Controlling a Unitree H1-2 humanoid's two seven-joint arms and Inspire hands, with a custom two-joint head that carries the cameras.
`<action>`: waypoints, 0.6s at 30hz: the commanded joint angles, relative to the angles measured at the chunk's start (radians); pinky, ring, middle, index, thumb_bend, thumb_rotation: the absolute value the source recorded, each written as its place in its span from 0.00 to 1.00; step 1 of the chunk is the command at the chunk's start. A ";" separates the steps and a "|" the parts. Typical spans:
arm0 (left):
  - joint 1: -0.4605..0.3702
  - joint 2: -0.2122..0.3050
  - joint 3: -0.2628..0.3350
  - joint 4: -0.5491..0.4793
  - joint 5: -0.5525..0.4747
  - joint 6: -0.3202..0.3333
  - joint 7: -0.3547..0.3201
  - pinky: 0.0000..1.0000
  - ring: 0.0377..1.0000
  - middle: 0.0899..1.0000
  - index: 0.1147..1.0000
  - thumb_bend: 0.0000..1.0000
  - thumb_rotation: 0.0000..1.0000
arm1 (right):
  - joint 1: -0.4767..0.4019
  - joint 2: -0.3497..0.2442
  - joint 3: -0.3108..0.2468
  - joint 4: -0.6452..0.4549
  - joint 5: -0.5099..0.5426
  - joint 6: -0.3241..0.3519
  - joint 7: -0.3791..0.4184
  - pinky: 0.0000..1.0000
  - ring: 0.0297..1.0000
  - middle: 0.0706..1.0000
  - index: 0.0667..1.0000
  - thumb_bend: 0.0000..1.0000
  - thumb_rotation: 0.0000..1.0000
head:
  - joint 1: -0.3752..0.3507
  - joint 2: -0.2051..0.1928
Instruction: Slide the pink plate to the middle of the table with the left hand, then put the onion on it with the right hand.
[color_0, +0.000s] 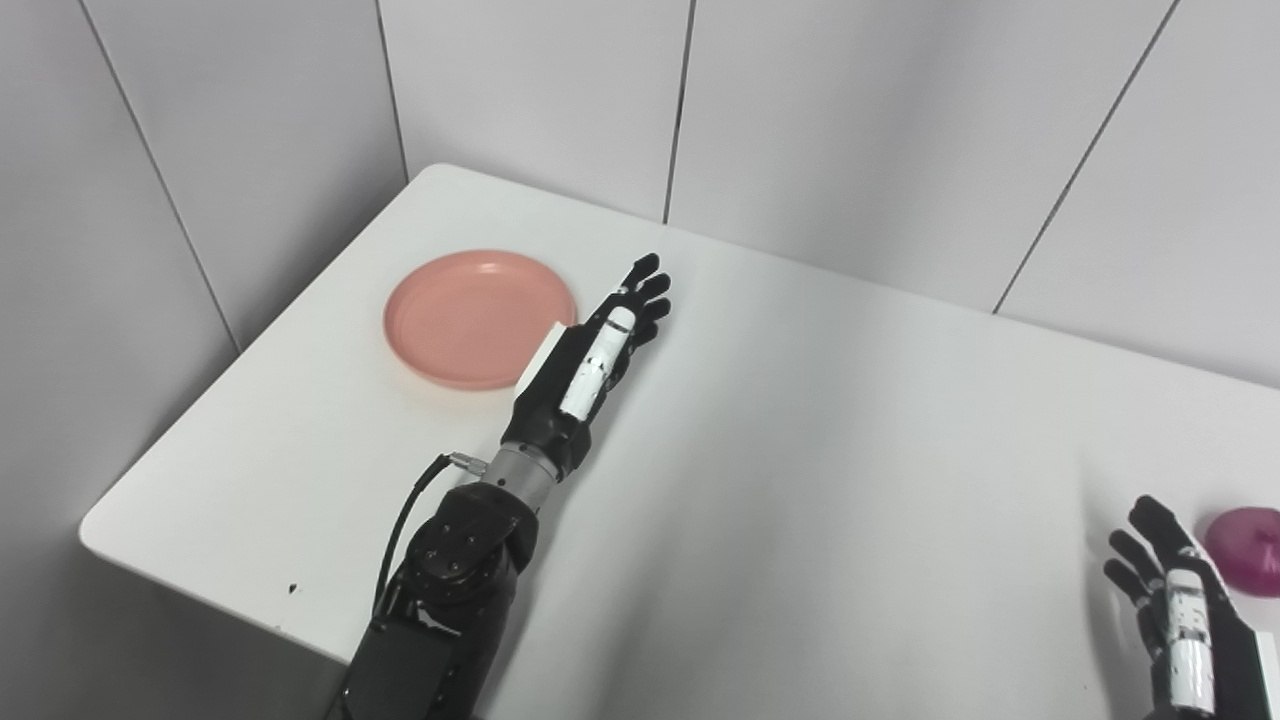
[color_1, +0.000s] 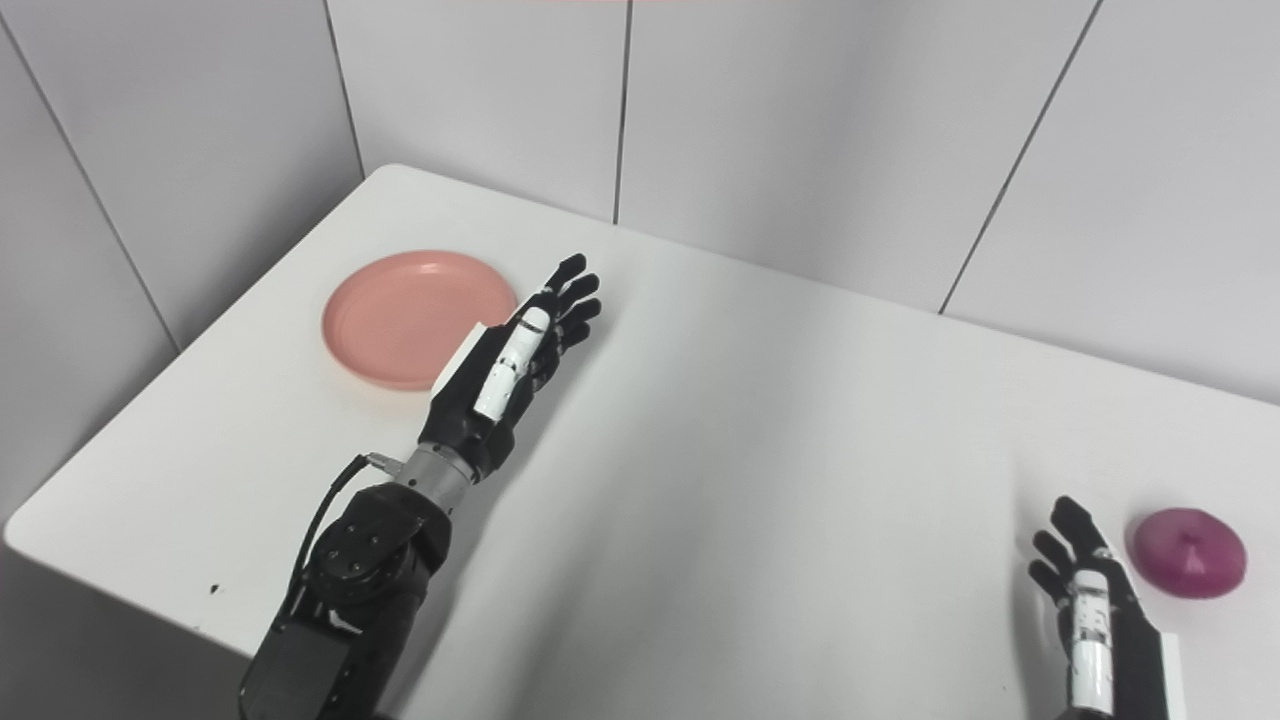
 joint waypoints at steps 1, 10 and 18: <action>-0.048 0.016 0.008 -0.008 -0.016 -0.041 -0.011 0.96 0.92 0.94 0.92 0.43 1.00 | -0.020 -0.002 -0.001 -0.025 -0.002 -0.020 -0.003 0.87 0.87 0.89 0.85 0.25 0.95 | -0.001 0.001; -0.089 0.046 0.036 -0.003 -0.009 -0.038 -0.001 0.94 0.91 0.93 0.90 0.49 1.00 | -0.023 -0.001 -0.002 -0.028 -0.001 -0.014 -0.006 0.87 0.87 0.89 0.86 0.23 0.95 | 0.001 -0.001; -0.124 0.069 0.078 0.015 -0.022 -0.023 0.010 0.94 0.92 0.93 0.90 0.47 1.00 | -0.021 -0.002 0.000 -0.035 -0.003 -0.007 -0.005 0.86 0.87 0.89 0.86 0.25 0.94 | 0.002 0.000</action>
